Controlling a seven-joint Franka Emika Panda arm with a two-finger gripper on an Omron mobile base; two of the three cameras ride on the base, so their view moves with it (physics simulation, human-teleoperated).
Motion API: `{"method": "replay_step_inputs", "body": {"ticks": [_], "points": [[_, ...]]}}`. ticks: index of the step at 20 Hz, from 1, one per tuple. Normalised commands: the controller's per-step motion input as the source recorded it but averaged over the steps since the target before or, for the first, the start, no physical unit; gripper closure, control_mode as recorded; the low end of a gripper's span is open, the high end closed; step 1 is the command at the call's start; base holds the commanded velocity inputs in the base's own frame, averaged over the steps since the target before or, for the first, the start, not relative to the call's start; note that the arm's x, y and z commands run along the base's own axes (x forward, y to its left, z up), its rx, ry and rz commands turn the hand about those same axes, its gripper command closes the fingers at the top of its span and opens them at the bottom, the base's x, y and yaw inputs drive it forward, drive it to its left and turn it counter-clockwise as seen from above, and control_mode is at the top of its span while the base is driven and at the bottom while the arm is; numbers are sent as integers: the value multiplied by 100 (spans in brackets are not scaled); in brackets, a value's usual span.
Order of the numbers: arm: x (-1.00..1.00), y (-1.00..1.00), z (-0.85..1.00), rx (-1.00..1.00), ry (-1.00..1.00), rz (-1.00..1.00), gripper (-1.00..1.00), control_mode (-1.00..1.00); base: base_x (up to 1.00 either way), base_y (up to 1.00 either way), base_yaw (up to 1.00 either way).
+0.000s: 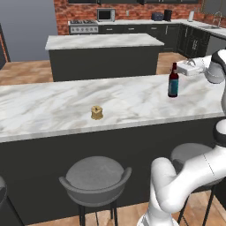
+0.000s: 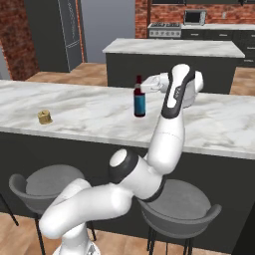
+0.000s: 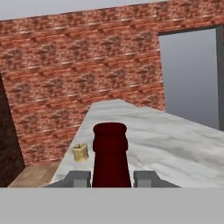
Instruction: Get the candle and the beer from the cabinet and move them to the dining counter.
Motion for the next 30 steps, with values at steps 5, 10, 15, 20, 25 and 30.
{"method": "replay_step_inputs", "body": {"ticks": [5,10,15,20,25,30], "points": [[0,0,-16,0,-1,-17,100,-100,0,0,0],[0,7,-34,0,0,-14,100,-100,0,0,0],[0,8,-28,0,0,-12,100,-100,0,0,0],[0,1,-16,0,0,-11,100,-100,0,0,0],[0,0,-14,0,0,-10,100,-100,0,0,0],[0,0,0,0,0,-2,100,-100,0,0,0]]}}
